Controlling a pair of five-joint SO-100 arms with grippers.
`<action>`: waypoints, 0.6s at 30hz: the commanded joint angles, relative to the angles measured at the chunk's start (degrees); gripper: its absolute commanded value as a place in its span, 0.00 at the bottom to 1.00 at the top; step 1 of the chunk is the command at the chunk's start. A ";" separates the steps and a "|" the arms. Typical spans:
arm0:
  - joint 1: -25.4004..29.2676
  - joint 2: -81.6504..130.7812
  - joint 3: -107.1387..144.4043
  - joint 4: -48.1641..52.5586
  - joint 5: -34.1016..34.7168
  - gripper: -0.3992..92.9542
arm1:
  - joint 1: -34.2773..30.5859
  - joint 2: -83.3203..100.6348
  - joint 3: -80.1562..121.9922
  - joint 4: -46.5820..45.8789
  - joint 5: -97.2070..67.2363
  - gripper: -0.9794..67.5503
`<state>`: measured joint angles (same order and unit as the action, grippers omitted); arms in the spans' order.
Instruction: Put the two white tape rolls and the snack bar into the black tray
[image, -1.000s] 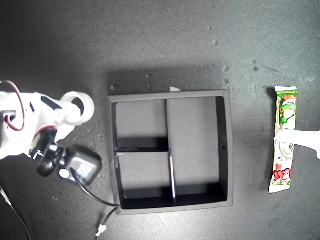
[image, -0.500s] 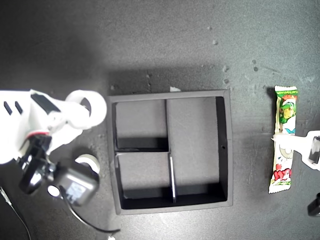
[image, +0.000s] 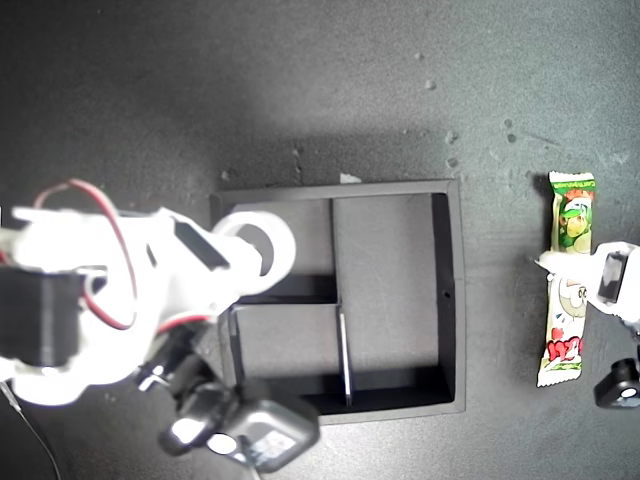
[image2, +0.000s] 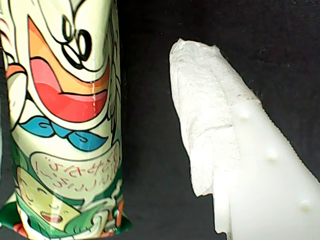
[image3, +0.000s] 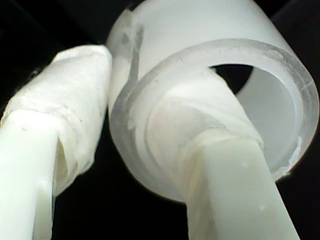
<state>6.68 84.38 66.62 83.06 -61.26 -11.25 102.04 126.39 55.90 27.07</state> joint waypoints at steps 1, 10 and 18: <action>0.79 -2.20 -4.31 0.35 -0.26 0.04 | 0.79 0.26 0.79 -3.52 0.18 0.31; -0.26 -5.27 -1.85 0.53 -0.62 0.05 | 2.29 0.26 1.23 -6.77 -0.88 0.22; -0.70 -8.26 -3.25 -0.18 0.18 0.05 | 1.85 0.26 -5.63 3.08 -1.32 0.15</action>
<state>6.06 75.94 65.57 83.32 -61.61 -9.49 102.04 124.19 56.07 26.37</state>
